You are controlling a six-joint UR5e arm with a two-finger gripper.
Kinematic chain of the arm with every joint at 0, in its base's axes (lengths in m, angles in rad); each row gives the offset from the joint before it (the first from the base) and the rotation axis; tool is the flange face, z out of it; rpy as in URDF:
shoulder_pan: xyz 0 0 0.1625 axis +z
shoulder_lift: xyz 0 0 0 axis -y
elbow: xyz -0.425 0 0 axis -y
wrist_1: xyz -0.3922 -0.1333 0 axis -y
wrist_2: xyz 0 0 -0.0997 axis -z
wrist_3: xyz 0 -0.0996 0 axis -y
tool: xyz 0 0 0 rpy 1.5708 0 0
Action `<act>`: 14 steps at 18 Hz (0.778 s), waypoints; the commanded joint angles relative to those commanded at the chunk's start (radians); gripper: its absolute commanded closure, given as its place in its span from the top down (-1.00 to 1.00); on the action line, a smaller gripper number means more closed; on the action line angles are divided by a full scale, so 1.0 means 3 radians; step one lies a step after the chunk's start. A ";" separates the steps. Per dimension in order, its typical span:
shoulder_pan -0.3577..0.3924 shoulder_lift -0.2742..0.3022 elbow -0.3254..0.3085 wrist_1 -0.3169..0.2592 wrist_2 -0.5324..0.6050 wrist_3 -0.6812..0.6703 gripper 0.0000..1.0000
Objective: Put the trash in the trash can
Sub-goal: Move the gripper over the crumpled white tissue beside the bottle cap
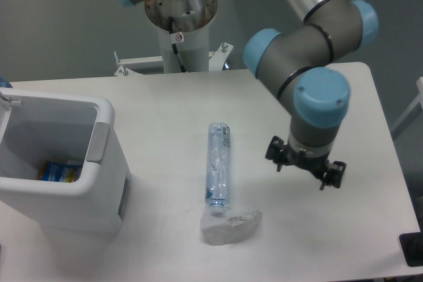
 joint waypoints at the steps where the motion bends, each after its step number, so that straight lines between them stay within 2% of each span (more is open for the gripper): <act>1: -0.0051 -0.0036 0.0000 0.0015 0.0005 -0.0179 1.00; 4: -0.0107 -0.0072 -0.0005 0.0010 -0.0041 -0.0584 1.00; 8: -0.0189 -0.0113 -0.0041 0.0036 -0.0036 -0.0722 1.00; 9: -0.0210 -0.0123 -0.0081 0.0147 -0.0031 -0.0794 1.00; 12: -0.0286 -0.0118 -0.0367 0.0745 0.0005 -0.0830 1.00; 14: -0.0302 -0.0087 -0.0526 0.0945 0.0000 -0.0820 1.00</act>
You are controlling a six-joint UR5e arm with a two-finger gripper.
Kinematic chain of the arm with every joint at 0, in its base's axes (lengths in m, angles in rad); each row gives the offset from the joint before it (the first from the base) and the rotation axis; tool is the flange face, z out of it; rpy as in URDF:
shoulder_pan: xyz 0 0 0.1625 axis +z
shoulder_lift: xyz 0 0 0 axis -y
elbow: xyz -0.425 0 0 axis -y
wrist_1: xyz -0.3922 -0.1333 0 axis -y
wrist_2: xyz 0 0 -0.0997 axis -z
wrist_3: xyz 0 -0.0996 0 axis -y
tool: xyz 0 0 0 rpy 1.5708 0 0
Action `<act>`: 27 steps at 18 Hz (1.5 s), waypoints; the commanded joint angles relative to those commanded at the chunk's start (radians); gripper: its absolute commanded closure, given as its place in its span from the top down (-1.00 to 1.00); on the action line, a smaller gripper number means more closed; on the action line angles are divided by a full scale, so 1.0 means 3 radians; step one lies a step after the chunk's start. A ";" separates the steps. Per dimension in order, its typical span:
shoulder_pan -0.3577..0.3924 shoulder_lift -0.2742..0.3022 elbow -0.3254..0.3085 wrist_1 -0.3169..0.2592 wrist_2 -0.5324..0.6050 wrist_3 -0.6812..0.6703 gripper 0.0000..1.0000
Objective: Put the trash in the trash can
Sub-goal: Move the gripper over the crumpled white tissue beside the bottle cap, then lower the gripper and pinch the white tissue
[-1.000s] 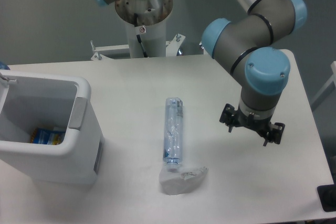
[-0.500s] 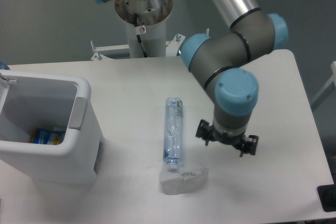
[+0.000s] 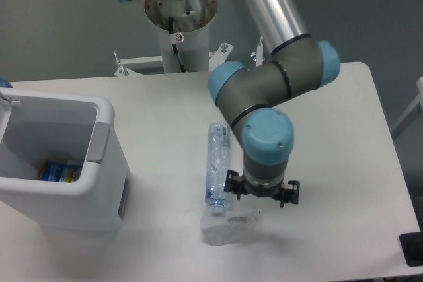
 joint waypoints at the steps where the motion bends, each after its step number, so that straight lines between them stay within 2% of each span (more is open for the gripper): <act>1: -0.0005 0.0000 -0.0016 0.0006 -0.0005 0.0015 1.00; 5: -0.0051 -0.0015 -0.0057 0.0021 -0.0015 0.0000 1.00; 8: -0.0051 -0.0061 -0.0011 0.0031 -0.0015 0.0005 1.00; 12: -0.0077 -0.0148 -0.0021 0.0195 -0.0015 -0.0005 1.00; 24: -0.0092 -0.0204 -0.0006 0.0246 -0.0015 -0.0010 1.00; 25: -0.0092 -0.0209 -0.0001 0.0251 -0.0010 -0.0015 0.98; 27: -0.0092 -0.0215 -0.0001 0.0251 -0.0010 -0.0015 0.74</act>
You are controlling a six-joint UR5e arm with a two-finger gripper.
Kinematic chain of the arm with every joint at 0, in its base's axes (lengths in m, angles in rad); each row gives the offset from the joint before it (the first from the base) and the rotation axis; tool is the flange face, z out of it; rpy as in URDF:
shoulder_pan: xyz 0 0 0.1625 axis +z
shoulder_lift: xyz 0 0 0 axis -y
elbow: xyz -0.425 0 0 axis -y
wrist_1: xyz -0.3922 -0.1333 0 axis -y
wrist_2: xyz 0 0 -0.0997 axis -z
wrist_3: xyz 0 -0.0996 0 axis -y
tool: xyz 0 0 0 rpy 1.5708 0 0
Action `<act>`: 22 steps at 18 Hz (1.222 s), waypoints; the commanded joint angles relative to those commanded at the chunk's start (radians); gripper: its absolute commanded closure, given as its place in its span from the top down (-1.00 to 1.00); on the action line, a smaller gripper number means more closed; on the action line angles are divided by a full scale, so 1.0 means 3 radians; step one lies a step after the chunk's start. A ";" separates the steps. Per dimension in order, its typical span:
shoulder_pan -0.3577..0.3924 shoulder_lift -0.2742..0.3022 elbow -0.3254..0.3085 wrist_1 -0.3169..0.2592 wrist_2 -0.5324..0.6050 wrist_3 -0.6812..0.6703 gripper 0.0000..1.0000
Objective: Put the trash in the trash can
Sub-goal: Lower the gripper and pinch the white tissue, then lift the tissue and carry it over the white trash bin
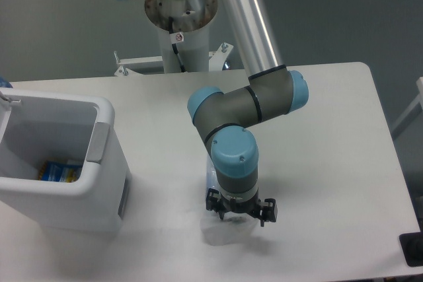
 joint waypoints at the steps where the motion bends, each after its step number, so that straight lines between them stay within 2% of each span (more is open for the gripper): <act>1: 0.0000 0.0000 0.0000 0.0000 0.0000 -0.0015 0.61; 5: 0.0000 0.0000 0.0000 0.0000 0.0000 -0.0036 0.01; 9: 0.0000 0.0005 0.0000 -0.0005 -0.0020 -0.0026 -0.93; 10: 0.0000 0.0010 0.0000 -0.0005 -0.0026 -0.0026 -1.00; 17: 0.0005 0.0046 0.0036 -0.0036 -0.0061 0.0005 -1.00; 22: 0.0097 0.0179 0.0041 -0.0102 -0.0449 0.0026 -1.00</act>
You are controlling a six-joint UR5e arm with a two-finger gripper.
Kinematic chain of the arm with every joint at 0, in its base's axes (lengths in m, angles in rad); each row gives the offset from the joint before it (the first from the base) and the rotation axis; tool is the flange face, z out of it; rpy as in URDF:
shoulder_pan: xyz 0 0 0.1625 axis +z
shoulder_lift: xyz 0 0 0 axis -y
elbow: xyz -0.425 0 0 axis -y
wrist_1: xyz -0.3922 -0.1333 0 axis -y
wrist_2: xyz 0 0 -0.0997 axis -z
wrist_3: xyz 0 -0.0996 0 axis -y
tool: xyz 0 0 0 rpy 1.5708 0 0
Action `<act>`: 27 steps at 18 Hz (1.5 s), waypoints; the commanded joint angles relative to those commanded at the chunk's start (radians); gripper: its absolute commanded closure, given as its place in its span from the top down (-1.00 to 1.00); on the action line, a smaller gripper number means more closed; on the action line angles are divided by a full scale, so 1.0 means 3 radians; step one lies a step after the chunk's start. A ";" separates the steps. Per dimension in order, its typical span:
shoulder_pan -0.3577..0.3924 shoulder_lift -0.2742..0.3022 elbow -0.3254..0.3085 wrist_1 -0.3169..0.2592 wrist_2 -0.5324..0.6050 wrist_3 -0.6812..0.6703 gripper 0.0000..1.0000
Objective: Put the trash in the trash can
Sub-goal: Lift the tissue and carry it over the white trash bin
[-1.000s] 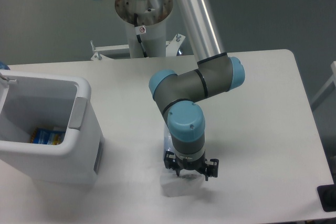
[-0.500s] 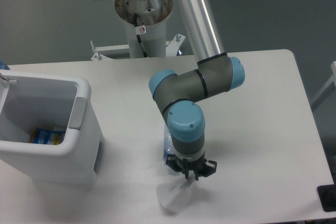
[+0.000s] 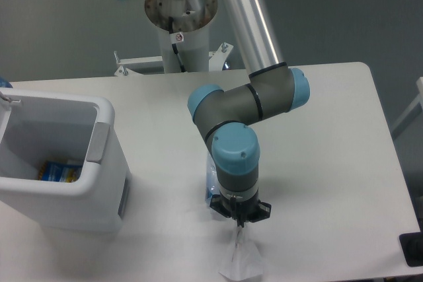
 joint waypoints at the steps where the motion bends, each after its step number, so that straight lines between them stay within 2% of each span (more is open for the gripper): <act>1: 0.0036 0.0021 0.0000 -0.0051 -0.0056 0.0000 -1.00; 4: 0.0128 0.0107 0.0005 -0.0108 -0.0245 0.0005 -1.00; 9: 0.0328 0.0220 0.0025 -0.0108 -0.0793 -0.0041 -1.00; 15: 0.0353 0.0327 0.0046 -0.0103 -0.0834 -0.0056 -1.00; 21: 0.0338 0.0644 0.0020 -0.0108 -0.1003 -0.0383 -1.00; 27: 0.0292 0.1068 -0.0046 -0.0164 -0.1182 -0.0496 -1.00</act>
